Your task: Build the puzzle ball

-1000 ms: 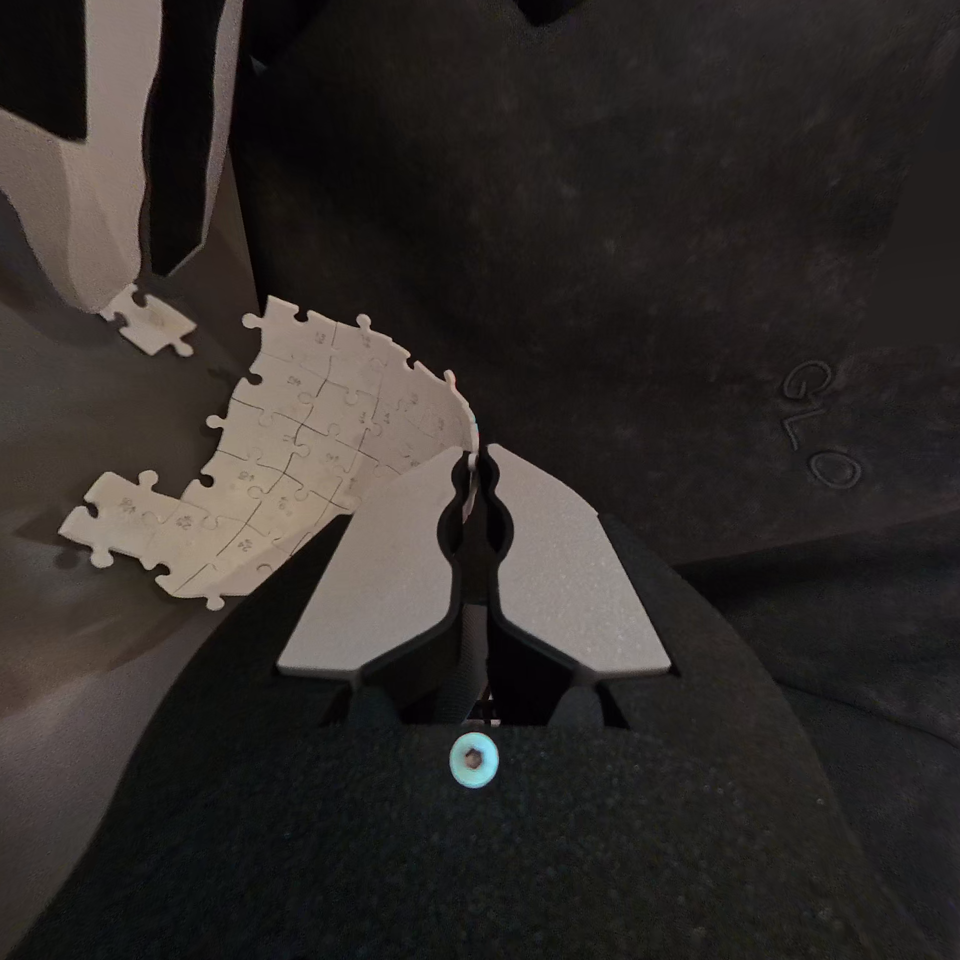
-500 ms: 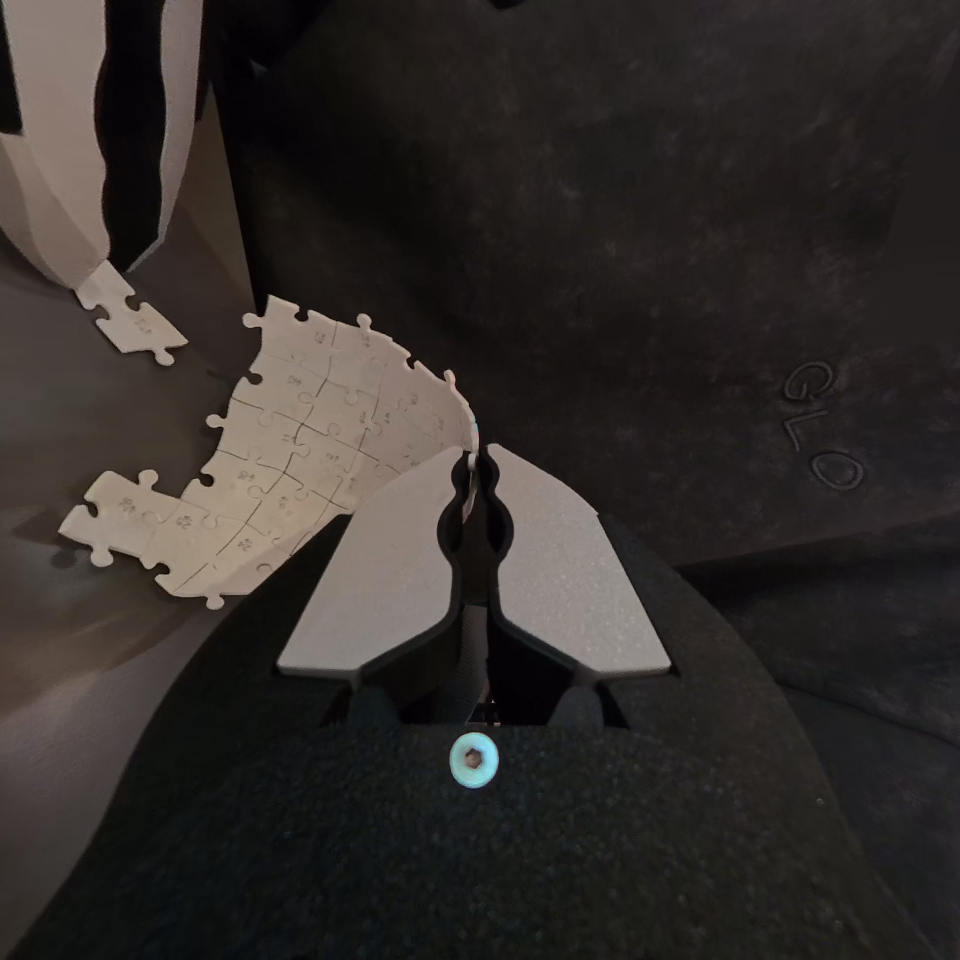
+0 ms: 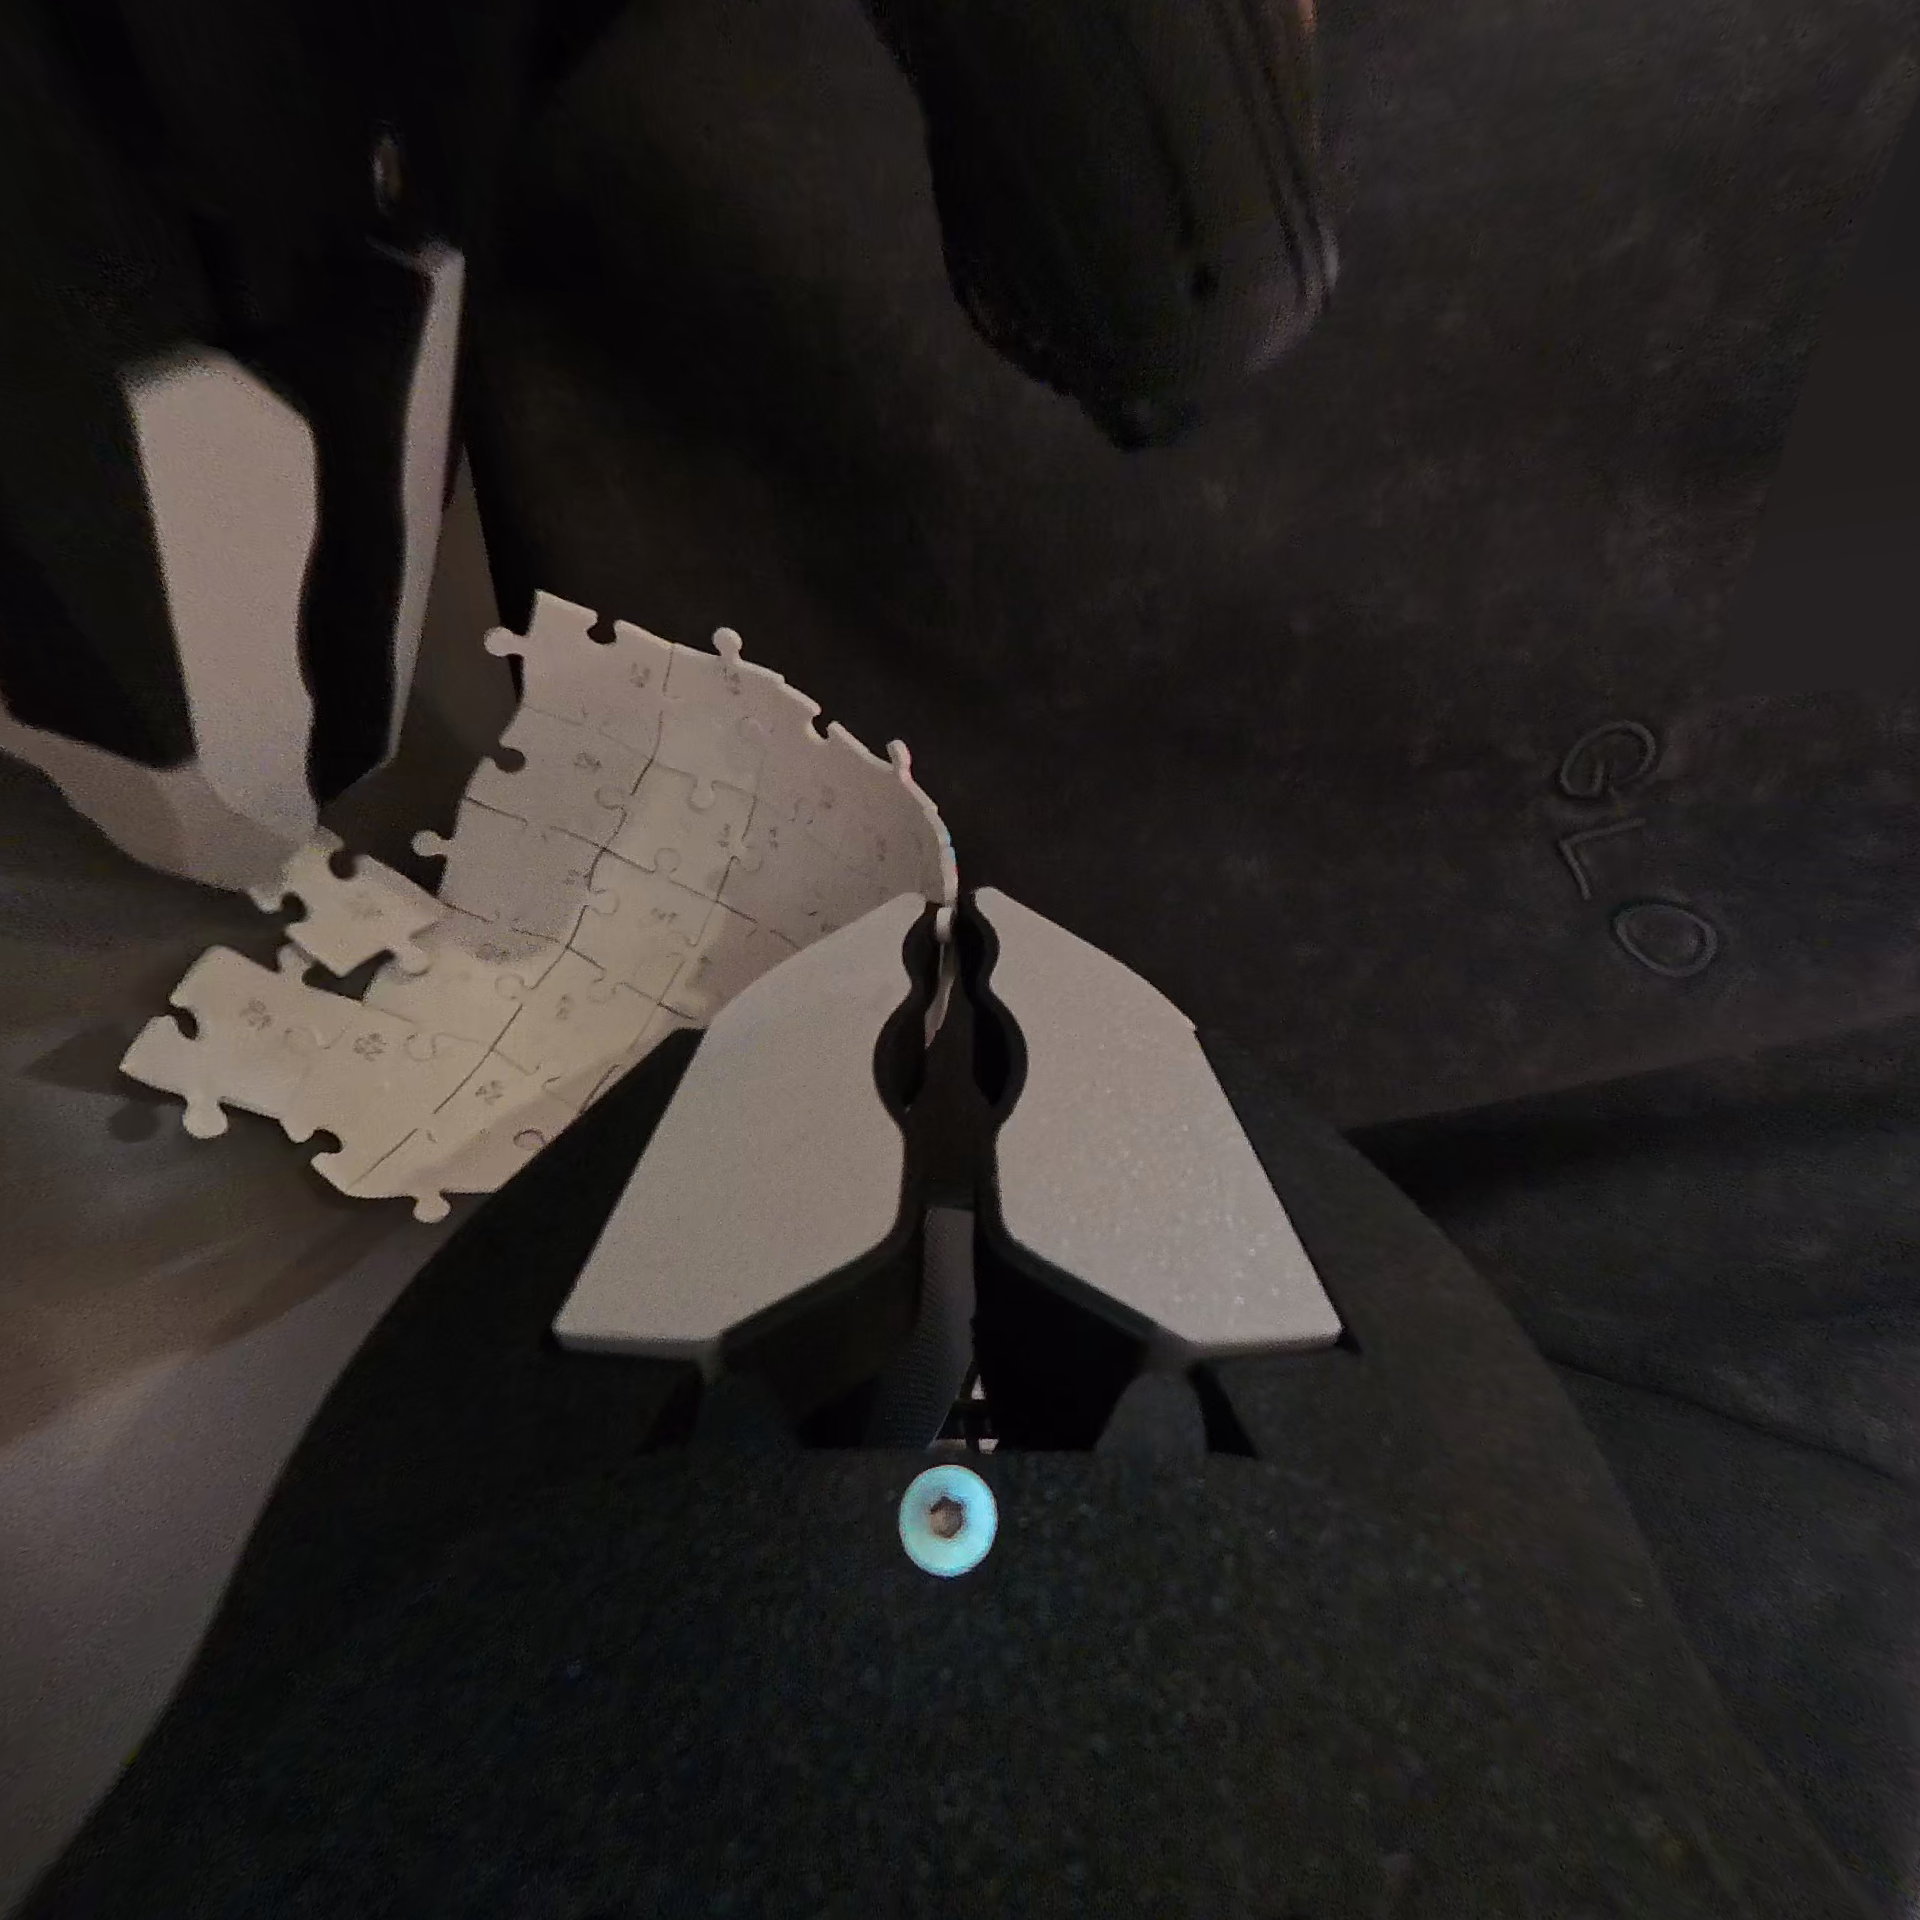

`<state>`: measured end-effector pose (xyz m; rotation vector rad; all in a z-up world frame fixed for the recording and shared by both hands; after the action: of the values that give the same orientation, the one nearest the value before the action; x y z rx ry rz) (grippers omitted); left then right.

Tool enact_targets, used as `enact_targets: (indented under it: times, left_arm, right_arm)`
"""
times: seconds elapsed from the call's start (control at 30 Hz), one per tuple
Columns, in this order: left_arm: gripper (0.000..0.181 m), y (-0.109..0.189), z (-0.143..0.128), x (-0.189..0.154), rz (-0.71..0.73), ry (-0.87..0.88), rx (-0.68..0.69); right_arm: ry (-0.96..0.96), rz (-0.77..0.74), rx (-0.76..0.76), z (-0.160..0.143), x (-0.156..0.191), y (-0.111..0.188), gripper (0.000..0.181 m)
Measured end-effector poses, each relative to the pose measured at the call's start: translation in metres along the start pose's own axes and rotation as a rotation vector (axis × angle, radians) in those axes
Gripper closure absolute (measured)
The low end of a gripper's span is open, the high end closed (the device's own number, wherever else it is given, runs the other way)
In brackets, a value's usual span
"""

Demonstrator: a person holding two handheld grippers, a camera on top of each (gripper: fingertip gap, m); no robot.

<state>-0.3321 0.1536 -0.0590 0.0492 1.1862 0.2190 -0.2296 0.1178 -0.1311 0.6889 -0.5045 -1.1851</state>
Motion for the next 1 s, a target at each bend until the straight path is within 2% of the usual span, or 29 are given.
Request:
enact_targets:
  times: [0.4,0.73,1.0]
  left_arm:
    - [0.179,0.001,0.001,0.0,0.0,0.009,0.022]
    - [0.179,0.002,0.008,-0.001,0.039,-0.002,0.141]
    - [0.179,0.0,0.013,-0.001,0.053,0.0,0.184]
  right_arm:
    - [0.043,0.048,0.05,0.005,-0.009,-0.002,0.165]
    - [0.112,-0.031,0.132,0.006,-0.01,0.004,0.165]
    - [0.138,-0.047,0.16,0.008,-0.014,-0.001,0.165]
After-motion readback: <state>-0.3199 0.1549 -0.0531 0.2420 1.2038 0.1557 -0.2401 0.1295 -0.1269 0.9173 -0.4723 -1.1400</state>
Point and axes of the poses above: each gripper's, where its closed fingertips meet, y back along the fingers, z out of its top, x = y × z across the jaws, the point moved 8 cm from there along y, back along the fingers, and after that the axes turned 8 degrees about -y, right-handed, at the moved point
